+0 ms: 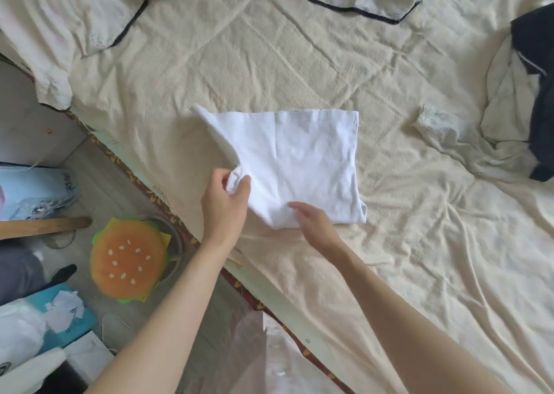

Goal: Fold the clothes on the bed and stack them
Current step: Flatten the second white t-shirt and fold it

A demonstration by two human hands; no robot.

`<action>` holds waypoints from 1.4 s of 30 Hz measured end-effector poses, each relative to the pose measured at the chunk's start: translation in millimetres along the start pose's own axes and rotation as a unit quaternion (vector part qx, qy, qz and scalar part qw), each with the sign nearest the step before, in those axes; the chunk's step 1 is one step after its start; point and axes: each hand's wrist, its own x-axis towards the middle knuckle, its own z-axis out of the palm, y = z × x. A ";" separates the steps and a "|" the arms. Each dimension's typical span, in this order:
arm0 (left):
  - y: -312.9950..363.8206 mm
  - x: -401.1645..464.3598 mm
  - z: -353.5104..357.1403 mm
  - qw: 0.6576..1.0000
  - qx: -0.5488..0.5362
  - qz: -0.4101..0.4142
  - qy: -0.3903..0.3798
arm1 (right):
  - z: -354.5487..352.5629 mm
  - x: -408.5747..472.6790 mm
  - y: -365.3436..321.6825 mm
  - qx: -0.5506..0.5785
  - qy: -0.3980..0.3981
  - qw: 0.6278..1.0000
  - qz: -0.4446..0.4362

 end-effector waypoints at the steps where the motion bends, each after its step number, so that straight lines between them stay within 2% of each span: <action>1: 9.6 -2.7 11.7 0.999 0.010 0.029 -0.009 | -12.3 -0.2 -0.1 0.096 0.013 0.994 0.041; 4: 31.8 -15.0 51.1 0.989 0.056 0.116 -0.068 | -51.7 -2.5 6.1 0.338 0.061 0.934 0.096; 6: 34.5 -25.2 77.7 0.969 0.098 0.163 -0.155 | -74.7 -3.7 11.7 0.428 0.109 0.892 0.100; 8: 23.9 -34.5 98.5 0.926 0.176 0.180 -0.281 | -88.8 -4.4 17.4 0.447 0.142 0.876 0.110; 10: 3.4 -38.9 106.2 0.897 0.219 0.164 -0.347 | -92.4 -3.7 22.5 0.386 0.165 0.899 0.124; 12: -15.2 -36.5 99.4 0.915 0.207 0.153 -0.310 | -92.5 -3.2 26.6 0.290 0.194 0.928 0.130; 14: -31.7 -29.2 87.0 0.946 0.200 0.132 -0.219 | -92.3 -2.4 29.9 0.179 0.214 0.952 0.129; 16: -44.5 -19.5 73.9 0.969 0.190 0.061 -0.146 | -91.8 -2.3 29.8 0.093 0.207 0.964 0.139; 18: -53.5 -10.1 65.8 0.976 0.153 -0.054 -0.146 | -90.2 -1.3 30.6 0.079 0.195 0.965 0.155; 20: -57.2 -5.3 64.7 0.964 0.100 -0.158 -0.187 | -88.6 -0.1 32.4 0.074 0.199 0.964 0.161; 22: -57.9 -3.1 68.0 0.958 0.042 -0.203 -0.199 | -89.3 0.8 33.3 0.033 0.216 0.964 0.154; 25: -55.5 -1.2 72.9 0.951 -0.027 -0.232 -0.201 | -93.7 3.5 33.8 0.025 0.195 0.967 0.159; 29: -59.7 -2.7 77.4 0.945 -0.011 -0.246 -0.215 | -100.1 7.8 35.0 0.061 0.155 0.969 0.184; 33: -64.6 -6.4 73.4 0.943 -0.051 -0.258 -0.204 | -95.2 3.0 38.3 0.127 0.171 0.958 0.193; 35: -71.2 -9.1 62.6 0.940 -0.051 -0.270 -0.204 | -87.0 -9.0 40.5 0.141 0.155 0.954 0.213; 37: -78.3 -11.5 44.8 0.933 -0.047 -0.284 -0.215 | -76.7 -26.6 44.4 0.148 0.106 0.955 0.233; 40: -90.3 -8.5 12.1 0.939 -0.013 -0.274 -0.206 | -60.9 -53.6 48.8 0.153 -0.027 0.951 0.267; 41: -93.1 -4.1 1.6 0.944 -0.001 -0.265 -0.194 | -58.7 -57.7 50.2 0.144 -0.050 0.951 0.267; 42: -94.2 2.6 -8.0 0.949 0.005 -0.259 -0.180 | -59.2 -57.7 50.3 0.136 -0.041 0.956 0.258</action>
